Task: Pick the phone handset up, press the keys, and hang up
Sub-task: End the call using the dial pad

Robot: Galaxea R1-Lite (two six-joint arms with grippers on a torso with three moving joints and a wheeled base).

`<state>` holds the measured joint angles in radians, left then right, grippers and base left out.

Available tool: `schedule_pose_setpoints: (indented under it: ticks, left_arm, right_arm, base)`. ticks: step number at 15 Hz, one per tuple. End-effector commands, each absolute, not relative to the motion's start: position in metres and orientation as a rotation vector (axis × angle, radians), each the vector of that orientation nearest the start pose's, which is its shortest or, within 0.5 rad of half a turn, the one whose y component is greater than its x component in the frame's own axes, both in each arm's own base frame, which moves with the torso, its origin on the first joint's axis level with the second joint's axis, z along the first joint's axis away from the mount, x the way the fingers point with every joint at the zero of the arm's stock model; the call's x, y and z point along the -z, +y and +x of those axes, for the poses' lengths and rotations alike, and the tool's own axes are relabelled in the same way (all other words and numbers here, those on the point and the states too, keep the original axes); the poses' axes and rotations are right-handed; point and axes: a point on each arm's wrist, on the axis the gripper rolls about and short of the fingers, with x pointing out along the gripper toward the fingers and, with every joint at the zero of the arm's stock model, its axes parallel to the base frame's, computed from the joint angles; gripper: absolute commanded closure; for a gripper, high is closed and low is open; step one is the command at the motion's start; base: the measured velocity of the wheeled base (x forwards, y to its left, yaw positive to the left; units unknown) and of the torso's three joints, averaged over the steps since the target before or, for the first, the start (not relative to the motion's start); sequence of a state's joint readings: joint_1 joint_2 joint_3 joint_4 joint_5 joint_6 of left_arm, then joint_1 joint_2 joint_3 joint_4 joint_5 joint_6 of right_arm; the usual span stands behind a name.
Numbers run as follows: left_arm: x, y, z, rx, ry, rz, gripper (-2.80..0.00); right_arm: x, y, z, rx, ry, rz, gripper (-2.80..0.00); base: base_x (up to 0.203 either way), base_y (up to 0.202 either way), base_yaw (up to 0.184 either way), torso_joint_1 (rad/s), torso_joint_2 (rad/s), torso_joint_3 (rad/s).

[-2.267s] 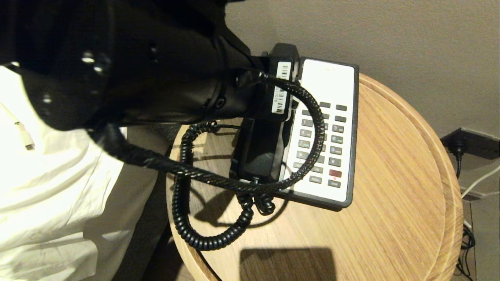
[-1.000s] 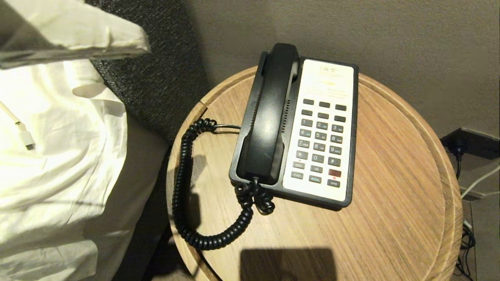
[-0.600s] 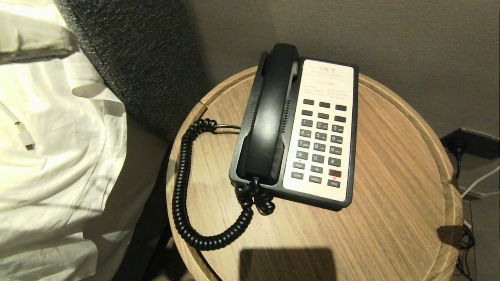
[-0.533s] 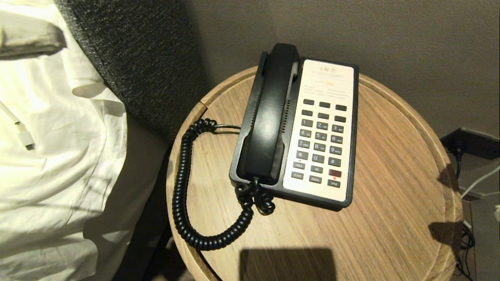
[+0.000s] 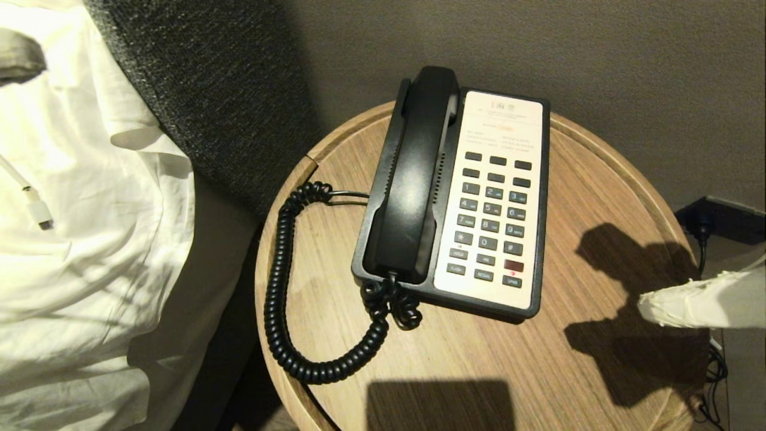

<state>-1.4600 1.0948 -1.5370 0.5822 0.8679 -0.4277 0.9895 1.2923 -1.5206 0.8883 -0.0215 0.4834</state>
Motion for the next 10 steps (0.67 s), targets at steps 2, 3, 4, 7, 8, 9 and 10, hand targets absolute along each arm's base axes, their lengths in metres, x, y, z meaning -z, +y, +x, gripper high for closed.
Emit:
schedule_pose_setpoints:
  ticks: [2,3,4,7,8,9,10]
  left_arm:
    - [-0.396,-0.075,0.026,0.562,0.179,-0.291,0.0]
    - [-0.395,-0.076,0.026,0.561,0.181,-0.287,0.0]
    - [-0.394,-0.077,0.026,0.56,0.182,-0.283,0.0]
    - [-0.392,-0.077,0.026,0.559,0.184,-0.278,0.0]
    - [-0.392,-0.077,0.026,0.56,0.186,-0.275,0.0]
    - [-0.392,-0.077,0.026,0.558,0.184,-0.277,0.0]
    - [-0.392,-0.077,0.026,0.558,0.184,-0.277,0.0]
  right_arm:
    - [-0.328,0.144,0.093,-0.742,0.853,0.069,0.0]
    - [-0.327,0.149,0.097,-0.74,0.854,0.067,0.0]
    - [-0.325,0.155,0.101,-0.741,0.847,0.069,0.0]
    - [-0.323,0.166,0.108,-0.742,0.839,0.071,0.0]
    - [-0.323,0.167,0.109,-0.738,0.842,0.071,0.0]
    - [-0.321,0.168,0.11,-0.734,0.845,0.068,0.0]
    - [-0.32,0.169,0.11,-0.734,0.847,0.065,0.0]
  base:
    - [0.0,0.0,0.0,0.0,0.0,0.0]
    - [0.0,0.0,0.0,0.0,0.0,0.0]
    - [0.0,0.0,0.0,0.0,0.0,0.0]
    - [0.0,0.0,0.0,0.0,0.0,0.0]
    - [0.0,0.0,0.0,0.0,0.0,0.0]
    - [0.0,0.0,0.0,0.0,0.0,0.0]
    - [0.0,0.0,0.0,0.0,0.0,0.0]
